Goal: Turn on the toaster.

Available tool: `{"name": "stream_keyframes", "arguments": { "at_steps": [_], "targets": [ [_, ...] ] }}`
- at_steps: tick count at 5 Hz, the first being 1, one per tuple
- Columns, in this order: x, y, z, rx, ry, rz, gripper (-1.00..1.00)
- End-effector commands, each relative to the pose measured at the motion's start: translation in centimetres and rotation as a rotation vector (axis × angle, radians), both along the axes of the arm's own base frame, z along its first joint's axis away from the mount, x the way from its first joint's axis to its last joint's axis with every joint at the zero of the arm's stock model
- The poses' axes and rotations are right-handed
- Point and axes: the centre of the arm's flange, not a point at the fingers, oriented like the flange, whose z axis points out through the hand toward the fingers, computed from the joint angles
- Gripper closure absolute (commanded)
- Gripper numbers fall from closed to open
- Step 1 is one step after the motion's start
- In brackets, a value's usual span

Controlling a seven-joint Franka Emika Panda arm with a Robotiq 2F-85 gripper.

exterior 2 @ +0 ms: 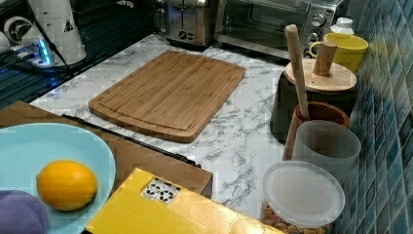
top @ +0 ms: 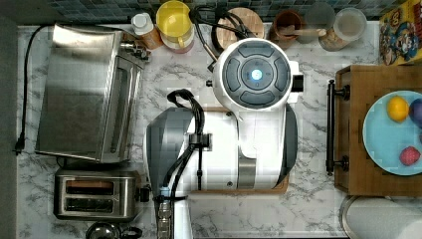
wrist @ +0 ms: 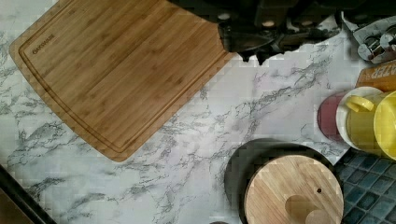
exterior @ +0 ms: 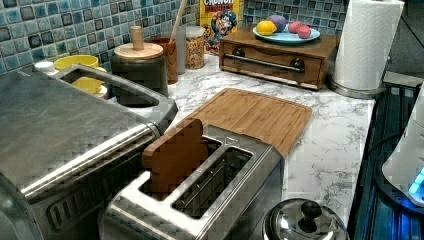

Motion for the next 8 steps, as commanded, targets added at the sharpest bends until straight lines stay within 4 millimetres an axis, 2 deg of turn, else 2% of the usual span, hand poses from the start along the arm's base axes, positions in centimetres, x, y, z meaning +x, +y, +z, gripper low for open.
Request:
{"name": "stream_keyframes", "arguments": {
  "at_steps": [1, 2, 3, 4, 6, 7, 8],
  "targets": [
    [0.0, 0.0, 0.0, 0.0, -0.001, 0.001, 1.0],
    [-0.8, 1.6, -1.8, -0.002, 0.016, 0.075, 1.0],
    [-3.8, 3.5, -4.1, 0.009, -0.009, 0.163, 1.0],
    [-5.8, 5.2, -6.8, 0.044, 0.017, 0.254, 1.0],
    [-9.4, 9.2, -9.3, 0.084, 0.013, 0.386, 1.0],
    [-12.0, 11.0, -10.2, 0.09, -0.005, 0.484, 1.0],
    [-13.9, 12.2, -12.9, 0.077, 0.078, 0.537, 1.0]
  ]
}}
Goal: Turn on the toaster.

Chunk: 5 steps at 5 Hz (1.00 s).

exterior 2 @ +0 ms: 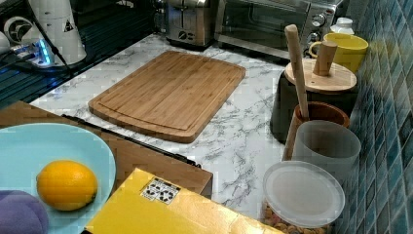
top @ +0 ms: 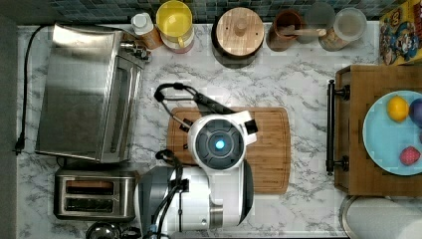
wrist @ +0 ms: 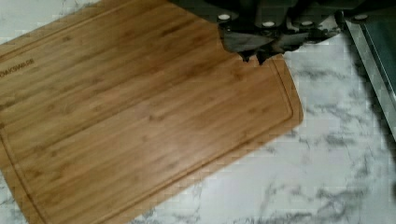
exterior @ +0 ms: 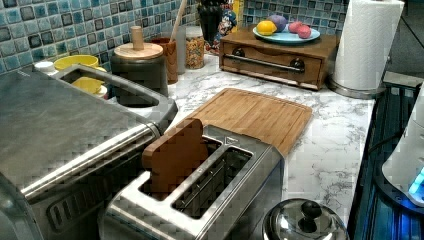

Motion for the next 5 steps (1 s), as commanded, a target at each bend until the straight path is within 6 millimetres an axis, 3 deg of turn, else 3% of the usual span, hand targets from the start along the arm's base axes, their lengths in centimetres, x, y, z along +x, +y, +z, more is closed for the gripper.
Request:
{"name": "stream_keyframes", "arguments": {
  "at_steps": [1, 3, 5],
  "targets": [
    [-6.8, 7.4, -2.1, 0.005, 0.056, 0.283, 1.0],
    [-12.6, 10.6, -3.8, -0.004, 0.124, 0.441, 1.0],
    [-15.5, 11.7, -4.8, -0.012, 0.183, 0.544, 1.0]
  ]
}}
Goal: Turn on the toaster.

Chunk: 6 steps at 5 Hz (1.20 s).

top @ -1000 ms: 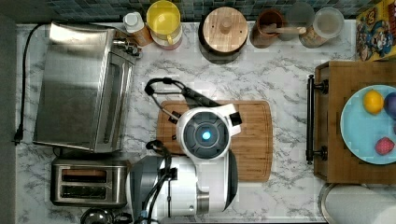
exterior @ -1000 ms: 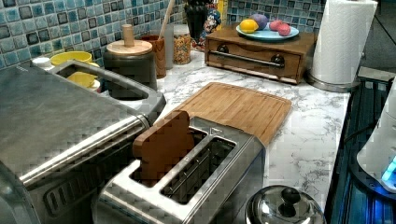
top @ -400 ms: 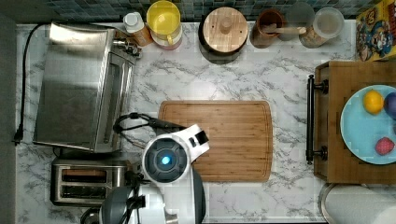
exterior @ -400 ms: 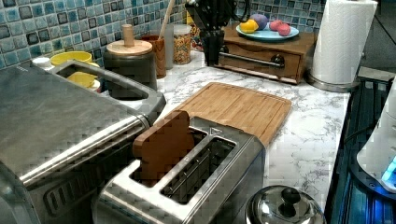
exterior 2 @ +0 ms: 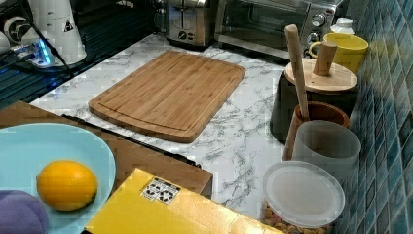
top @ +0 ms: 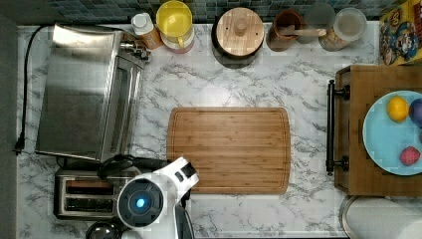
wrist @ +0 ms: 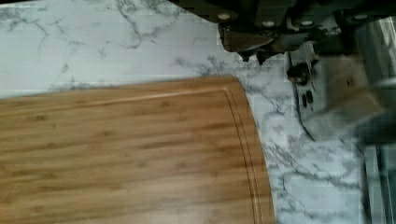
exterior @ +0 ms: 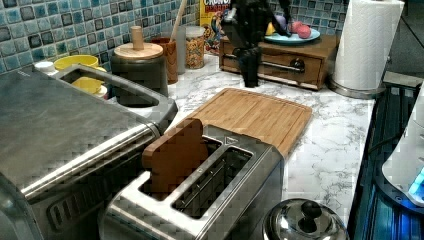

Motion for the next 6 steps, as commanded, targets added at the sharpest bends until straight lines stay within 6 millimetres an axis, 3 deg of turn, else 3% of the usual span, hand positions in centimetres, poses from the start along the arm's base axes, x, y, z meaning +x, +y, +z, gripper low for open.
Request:
{"name": "stream_keyframes", "arguments": {
  "at_steps": [1, 3, 5, 6],
  "targets": [
    [-6.3, 2.7, -0.5, 0.064, 0.036, 0.277, 1.0],
    [-8.1, 4.4, -0.4, 0.165, -0.033, 0.302, 1.0],
    [-5.3, 4.3, -0.8, 0.18, -0.077, 0.115, 1.0],
    [-5.0, 5.3, -0.9, 0.195, -0.092, 0.089, 1.0]
  ]
}}
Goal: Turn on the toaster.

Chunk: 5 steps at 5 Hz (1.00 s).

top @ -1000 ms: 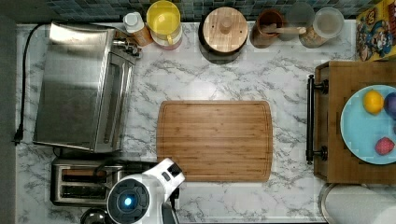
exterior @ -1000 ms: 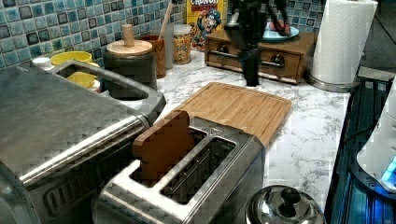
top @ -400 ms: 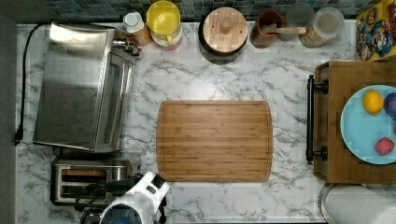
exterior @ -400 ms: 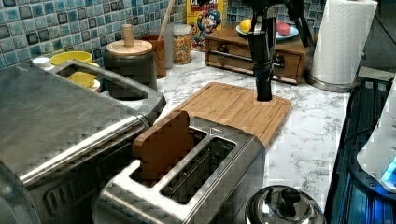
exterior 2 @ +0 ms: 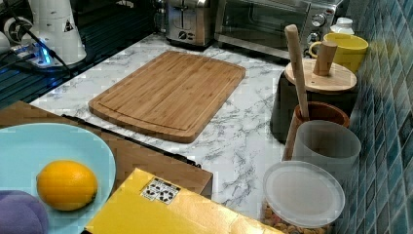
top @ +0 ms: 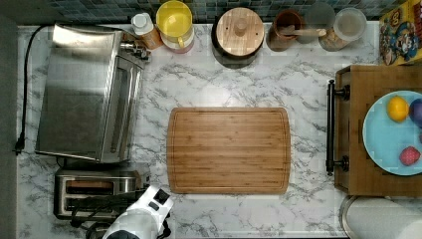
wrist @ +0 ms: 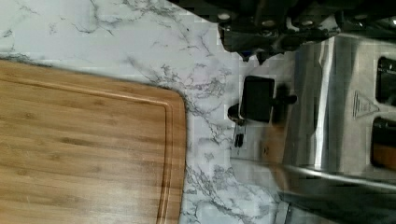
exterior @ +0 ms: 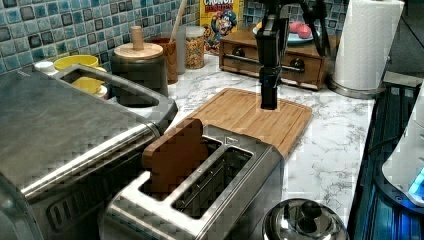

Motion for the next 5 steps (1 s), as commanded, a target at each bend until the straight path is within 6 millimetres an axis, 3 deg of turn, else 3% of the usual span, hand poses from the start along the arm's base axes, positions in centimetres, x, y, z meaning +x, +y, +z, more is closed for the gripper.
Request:
{"name": "stream_keyframes", "arguments": {
  "at_steps": [1, 3, 5],
  "targets": [
    [1.3, 1.8, -1.0, 0.102, 0.047, -0.154, 1.0],
    [2.6, 2.8, -1.7, 0.093, 0.011, -0.235, 1.0],
    [6.1, 0.4, -2.4, 0.04, 0.018, -0.377, 1.0]
  ]
}}
